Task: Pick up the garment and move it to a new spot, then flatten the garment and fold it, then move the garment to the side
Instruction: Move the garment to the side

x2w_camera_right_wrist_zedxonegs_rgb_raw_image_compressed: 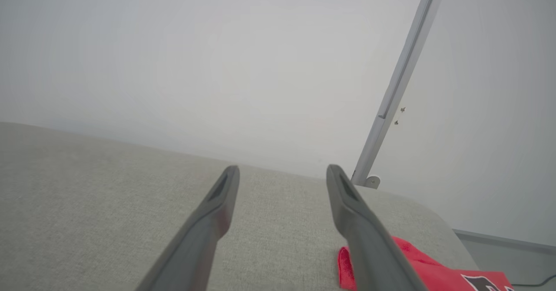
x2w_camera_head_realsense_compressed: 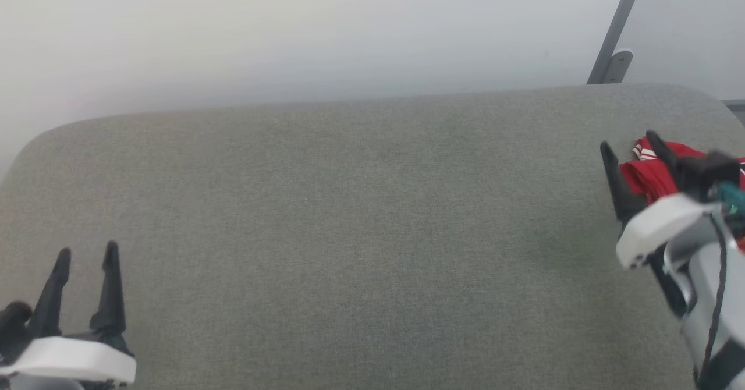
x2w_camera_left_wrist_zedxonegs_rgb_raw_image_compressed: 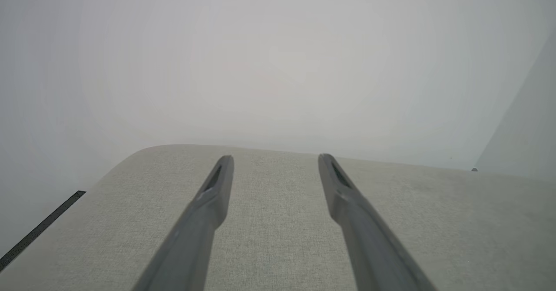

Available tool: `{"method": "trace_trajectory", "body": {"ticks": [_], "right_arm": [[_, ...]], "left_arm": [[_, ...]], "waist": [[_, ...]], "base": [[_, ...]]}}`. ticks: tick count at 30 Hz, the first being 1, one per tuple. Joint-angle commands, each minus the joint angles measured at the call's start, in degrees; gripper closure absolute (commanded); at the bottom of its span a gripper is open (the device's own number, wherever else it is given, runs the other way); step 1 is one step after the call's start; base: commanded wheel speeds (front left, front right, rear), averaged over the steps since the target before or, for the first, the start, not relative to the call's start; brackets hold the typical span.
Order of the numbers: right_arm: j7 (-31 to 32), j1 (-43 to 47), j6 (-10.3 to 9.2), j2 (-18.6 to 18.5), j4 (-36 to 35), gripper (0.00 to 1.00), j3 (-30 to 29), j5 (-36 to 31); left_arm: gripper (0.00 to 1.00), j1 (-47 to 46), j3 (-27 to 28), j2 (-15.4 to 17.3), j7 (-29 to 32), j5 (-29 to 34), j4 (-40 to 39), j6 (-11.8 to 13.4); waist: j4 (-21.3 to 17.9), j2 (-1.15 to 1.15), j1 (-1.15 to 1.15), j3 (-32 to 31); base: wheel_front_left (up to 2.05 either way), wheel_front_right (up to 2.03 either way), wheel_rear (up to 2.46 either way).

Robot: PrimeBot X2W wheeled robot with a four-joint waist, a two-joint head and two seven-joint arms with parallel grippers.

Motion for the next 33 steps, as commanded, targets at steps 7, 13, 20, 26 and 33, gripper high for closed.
{"method": "trace_trajectory", "body": {"ticks": [7, 13, 20, 26, 33], "right_arm": [[-0.2, 10.0, -0.07, 4.2, -8.8, 0.0, -6.2, -5.1], [-0.2, 16.2, -0.07, 7.8, -13.6, 0.0, -10.4, -8.1], [-0.2, 20.1, -0.06, 10.3, -16.5, 0.0, -12.4, -10.3], [-0.2, 20.9, -0.06, 11.1, -17.6, 0.0, -12.9, -11.2], [-0.2, 21.2, -0.06, 11.4, -18.3, 0.0, -13.3, -11.7]], "left_arm": [[0.0, 3.5, 2.5, -1.5, -0.3, 1.5, -1.2, -0.4], [0.0, 5.0, 2.6, -1.7, -0.3, 1.3, -1.4, -0.4], [0.0, 5.8, 1.8, -1.2, -0.3, 0.0, -1.6, -0.4], [0.0, 5.8, 0.9, -0.8, -0.3, -0.4, -1.6, -0.4], [0.0, 5.7, 0.4, -0.6, -0.3, -1.3, -1.6, -0.4]], "waist": [[-0.1, 0.0, 0.0, -0.3], [0.1, 0.0, 0.0, -0.5], [0.1, 0.0, 0.0, -0.5], [0.0, 0.0, 0.0, -0.3], [-0.1, 0.0, 0.0, -0.3]], "base": [[0.0, 0.0, 0.0], [0.0, 0.0, 0.0], [0.0, 0.0, 0.0], [0.0, 0.0, 0.0], [0.0, 0.0, 0.0]]}}
